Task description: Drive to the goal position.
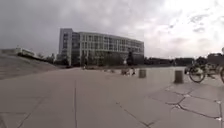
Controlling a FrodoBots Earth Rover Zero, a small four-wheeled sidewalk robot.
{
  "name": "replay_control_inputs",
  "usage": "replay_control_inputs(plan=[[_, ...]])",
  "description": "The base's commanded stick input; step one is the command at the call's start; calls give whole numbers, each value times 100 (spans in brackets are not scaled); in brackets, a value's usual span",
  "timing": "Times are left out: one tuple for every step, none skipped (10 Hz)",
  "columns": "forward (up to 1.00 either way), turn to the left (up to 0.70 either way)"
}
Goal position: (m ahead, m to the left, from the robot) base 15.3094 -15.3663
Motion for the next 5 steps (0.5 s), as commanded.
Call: replay_control_inputs(plan=[[70, 0], [70, 0], [70, 0], [70, 0], [70, 0]])
